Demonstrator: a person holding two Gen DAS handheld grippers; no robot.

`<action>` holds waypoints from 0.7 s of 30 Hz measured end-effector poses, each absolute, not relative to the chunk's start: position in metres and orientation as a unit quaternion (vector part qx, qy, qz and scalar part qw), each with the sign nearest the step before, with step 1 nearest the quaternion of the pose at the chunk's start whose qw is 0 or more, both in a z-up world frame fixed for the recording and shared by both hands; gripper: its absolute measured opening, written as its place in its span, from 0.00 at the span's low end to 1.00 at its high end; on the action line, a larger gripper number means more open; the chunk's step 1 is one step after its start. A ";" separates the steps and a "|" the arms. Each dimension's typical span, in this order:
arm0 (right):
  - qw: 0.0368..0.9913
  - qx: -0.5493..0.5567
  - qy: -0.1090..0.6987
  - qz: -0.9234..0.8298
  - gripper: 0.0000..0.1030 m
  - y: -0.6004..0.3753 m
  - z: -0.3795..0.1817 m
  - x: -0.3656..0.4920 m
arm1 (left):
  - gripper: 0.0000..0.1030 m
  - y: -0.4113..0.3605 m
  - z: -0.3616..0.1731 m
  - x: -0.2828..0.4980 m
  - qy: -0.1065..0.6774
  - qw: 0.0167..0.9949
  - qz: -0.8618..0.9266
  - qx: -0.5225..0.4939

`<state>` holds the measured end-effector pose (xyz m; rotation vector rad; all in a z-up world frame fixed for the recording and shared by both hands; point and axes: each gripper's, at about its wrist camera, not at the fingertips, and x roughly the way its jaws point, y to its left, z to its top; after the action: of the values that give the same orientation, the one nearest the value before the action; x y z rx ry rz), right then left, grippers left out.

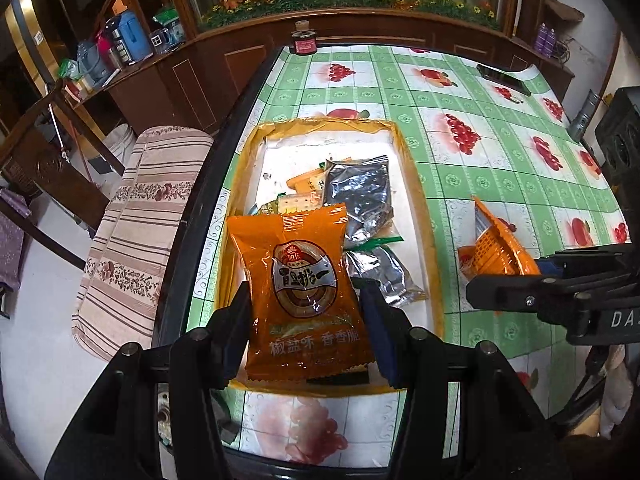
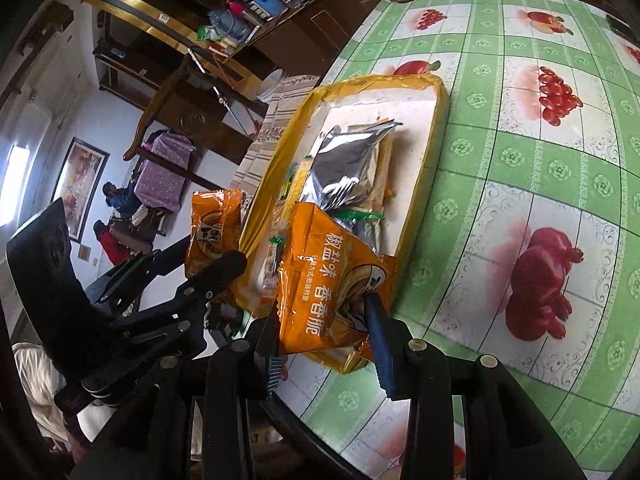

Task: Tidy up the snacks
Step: 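Lower both orange packets into the white tray and open both grippers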

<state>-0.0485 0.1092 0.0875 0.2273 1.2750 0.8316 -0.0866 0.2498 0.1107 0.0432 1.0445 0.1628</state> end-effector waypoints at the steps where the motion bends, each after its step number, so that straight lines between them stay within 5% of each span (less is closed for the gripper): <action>1: 0.719 0.104 0.576 0.375 0.37 0.110 0.087 -0.047 | 0.50 0.253 0.110 -0.085 0.499 0.863 0.080 0.018; 21: 0.667 0.126 0.621 0.392 0.34 0.187 0.048 0.006 | 0.50 0.297 0.086 -0.042 0.510 0.856 0.080 -0.008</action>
<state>0.0064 0.1872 0.0476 0.2837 1.4010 0.8850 -0.0416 0.2975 0.0861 -0.0160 1.0722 0.1676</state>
